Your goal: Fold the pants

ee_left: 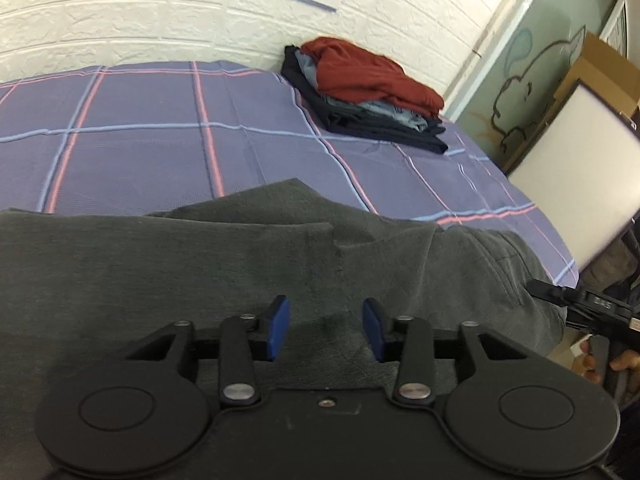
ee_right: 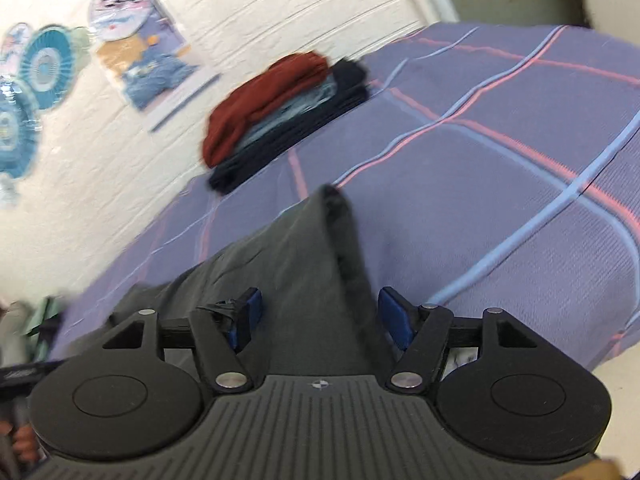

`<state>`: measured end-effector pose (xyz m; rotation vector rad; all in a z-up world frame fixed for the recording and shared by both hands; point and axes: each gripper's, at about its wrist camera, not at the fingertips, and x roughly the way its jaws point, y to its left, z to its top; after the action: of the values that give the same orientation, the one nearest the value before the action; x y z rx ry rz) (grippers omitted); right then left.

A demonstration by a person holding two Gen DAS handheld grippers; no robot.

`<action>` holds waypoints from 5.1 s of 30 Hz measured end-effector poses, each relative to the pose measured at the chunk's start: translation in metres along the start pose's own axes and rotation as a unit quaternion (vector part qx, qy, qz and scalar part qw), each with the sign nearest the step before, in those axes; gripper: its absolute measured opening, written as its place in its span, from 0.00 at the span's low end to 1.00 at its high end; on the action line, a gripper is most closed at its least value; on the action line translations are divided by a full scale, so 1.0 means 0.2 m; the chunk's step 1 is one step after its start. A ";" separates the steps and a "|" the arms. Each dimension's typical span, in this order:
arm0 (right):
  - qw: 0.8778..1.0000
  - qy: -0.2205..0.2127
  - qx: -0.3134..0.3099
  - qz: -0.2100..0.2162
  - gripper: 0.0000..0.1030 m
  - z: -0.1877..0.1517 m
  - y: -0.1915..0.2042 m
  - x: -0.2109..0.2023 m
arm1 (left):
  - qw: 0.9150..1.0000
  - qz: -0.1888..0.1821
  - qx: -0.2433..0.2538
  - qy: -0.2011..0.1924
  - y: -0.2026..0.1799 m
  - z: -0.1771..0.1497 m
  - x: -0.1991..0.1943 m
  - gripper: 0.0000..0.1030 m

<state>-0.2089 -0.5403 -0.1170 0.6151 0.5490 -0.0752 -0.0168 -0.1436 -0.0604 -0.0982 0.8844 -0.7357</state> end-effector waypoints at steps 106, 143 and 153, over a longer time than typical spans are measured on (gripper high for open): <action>0.955 0.106 -0.227 0.158 0.50 -0.29 1.24 0.42 | 0.980 0.065 -0.132 -0.136 0.64 -0.15 -0.80 1.00; 0.948 0.092 -0.276 0.126 0.76 -0.53 1.30 0.54 | 0.981 0.131 -0.126 -0.071 0.60 -0.34 -0.58 1.00; 0.969 0.114 -0.195 0.104 0.85 -0.27 1.07 0.44 | 0.984 0.077 -0.162 0.001 0.75 -0.21 -0.58 1.00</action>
<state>-0.1101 -0.3261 -0.0851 0.2933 0.6969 0.2995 -0.0136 0.0505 -0.0652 -0.3140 0.9955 -0.4438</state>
